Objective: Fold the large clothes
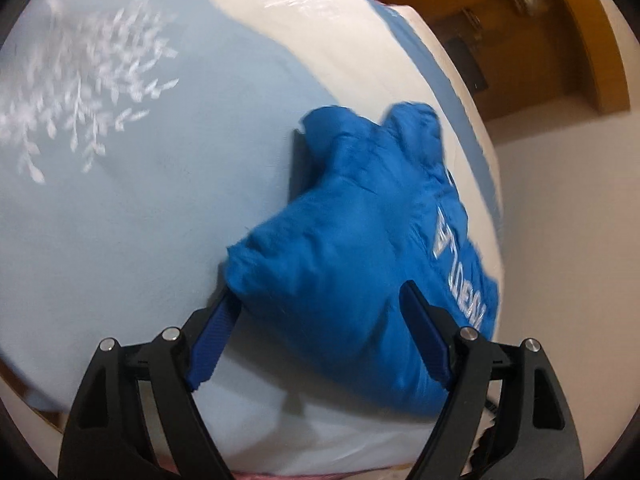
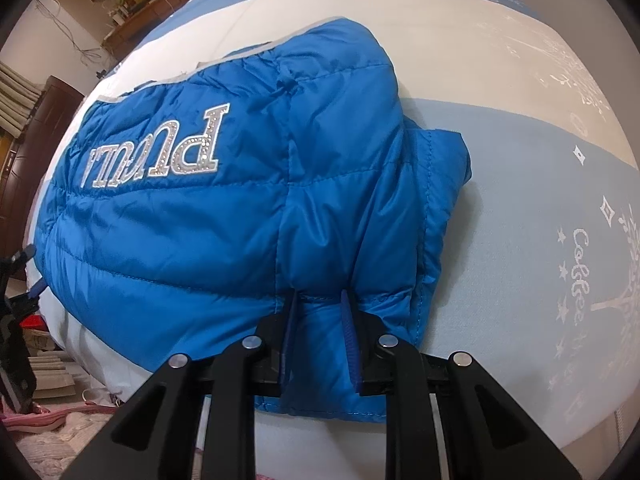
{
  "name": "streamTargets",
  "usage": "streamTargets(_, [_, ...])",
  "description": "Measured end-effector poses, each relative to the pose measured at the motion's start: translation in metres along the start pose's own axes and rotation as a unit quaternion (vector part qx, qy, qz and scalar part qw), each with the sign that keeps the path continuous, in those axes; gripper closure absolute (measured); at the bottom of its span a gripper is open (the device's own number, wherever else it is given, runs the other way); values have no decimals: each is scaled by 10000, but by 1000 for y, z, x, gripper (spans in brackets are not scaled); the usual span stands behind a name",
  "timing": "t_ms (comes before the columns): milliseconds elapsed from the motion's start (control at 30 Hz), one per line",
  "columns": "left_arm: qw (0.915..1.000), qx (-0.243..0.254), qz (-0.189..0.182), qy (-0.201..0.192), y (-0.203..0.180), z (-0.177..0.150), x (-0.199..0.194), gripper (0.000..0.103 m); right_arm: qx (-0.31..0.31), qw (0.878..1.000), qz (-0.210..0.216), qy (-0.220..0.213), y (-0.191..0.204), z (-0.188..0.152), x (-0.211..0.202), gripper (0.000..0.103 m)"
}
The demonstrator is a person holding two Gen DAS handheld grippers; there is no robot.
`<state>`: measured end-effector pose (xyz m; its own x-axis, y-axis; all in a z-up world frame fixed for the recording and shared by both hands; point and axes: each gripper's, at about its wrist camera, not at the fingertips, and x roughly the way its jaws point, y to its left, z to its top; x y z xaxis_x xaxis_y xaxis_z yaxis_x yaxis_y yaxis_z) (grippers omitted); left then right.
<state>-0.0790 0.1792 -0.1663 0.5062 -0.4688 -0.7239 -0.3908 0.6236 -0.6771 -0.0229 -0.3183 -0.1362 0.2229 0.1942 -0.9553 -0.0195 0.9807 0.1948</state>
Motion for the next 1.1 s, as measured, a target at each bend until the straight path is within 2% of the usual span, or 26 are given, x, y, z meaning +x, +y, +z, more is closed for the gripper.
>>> streamTargets(133, [9985,-272,-475,82,13,9,18,23,8,10000,-16,5,0,0,0,82])
streamTargets(233, [9984,-211,-506,117,7,11,33,29,7,10000,-52,20,3,0,2,82])
streamTargets(300, [9985,-202,-497,101,3,13,38,51,12,10000,-66,33,4,1,2,82])
streamTargets(333, [9981,-200,-574,86,1,13,38,56,29,10000,-67,39,4,1,3,82])
streamTargets(400, [9983,-118,-562,30,-5,11,34,72,60,10000,-55,51,4,2,3,82])
streamTargets(467, [9986,137,-500,-124,-22,4,22,78,97,9999,-55,64,3,3,4,82])
streamTargets(533, [9972,454,-511,-297,-39,-4,6,79,110,9999,-76,76,2,5,4,82])
streamTargets(600, [9973,553,-370,-296,-41,-7,5,79,142,9998,-77,77,0,6,4,82])
streamTargets(667, [9990,359,-219,-142,-25,-5,18,79,189,9998,-39,70,-2,6,5,82])
streamTargets(733, [9994,-71,-319,76,2,-3,35,78,204,9998,23,68,-4,6,5,82])
streamTargets(767, [9992,-109,-375,100,8,-3,39,76,210,9997,48,70,-5,6,6,82])
streamTargets(1100, [9993,-3,-381,55,8,-6,53,73,213,9996,152,83,-15,4,8,82])
